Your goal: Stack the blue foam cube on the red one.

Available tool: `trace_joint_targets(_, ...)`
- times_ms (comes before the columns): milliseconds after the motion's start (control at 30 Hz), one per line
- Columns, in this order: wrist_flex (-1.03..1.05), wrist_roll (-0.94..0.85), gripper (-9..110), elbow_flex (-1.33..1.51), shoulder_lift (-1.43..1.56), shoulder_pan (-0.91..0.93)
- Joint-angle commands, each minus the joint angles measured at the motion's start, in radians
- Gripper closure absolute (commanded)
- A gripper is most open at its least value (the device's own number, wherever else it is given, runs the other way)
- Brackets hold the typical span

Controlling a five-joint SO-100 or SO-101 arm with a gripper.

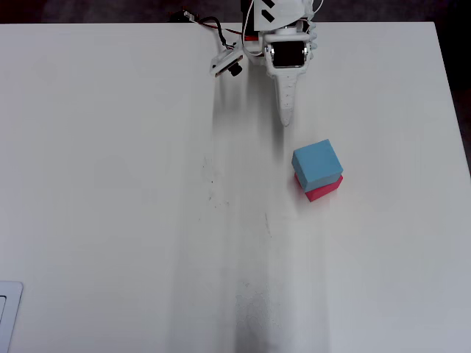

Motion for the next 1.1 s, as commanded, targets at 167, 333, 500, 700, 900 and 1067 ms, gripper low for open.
trace_joint_targets(167,-0.008,0.003,86,-0.005,0.006,-0.006)
trace_joint_targets(333,-0.008,0.003,85,-0.005,0.006,-0.006)
trace_joint_targets(500,-0.008,0.003,82,-0.005,0.006,-0.006)
trace_joint_targets(700,-0.008,0.003,78,-0.005,0.006,-0.006)
trace_joint_targets(900,-0.008,0.003,78,-0.005,0.006,-0.006)
trace_joint_targets(1067,-0.008,0.003,78,-0.005,0.006,-0.006)
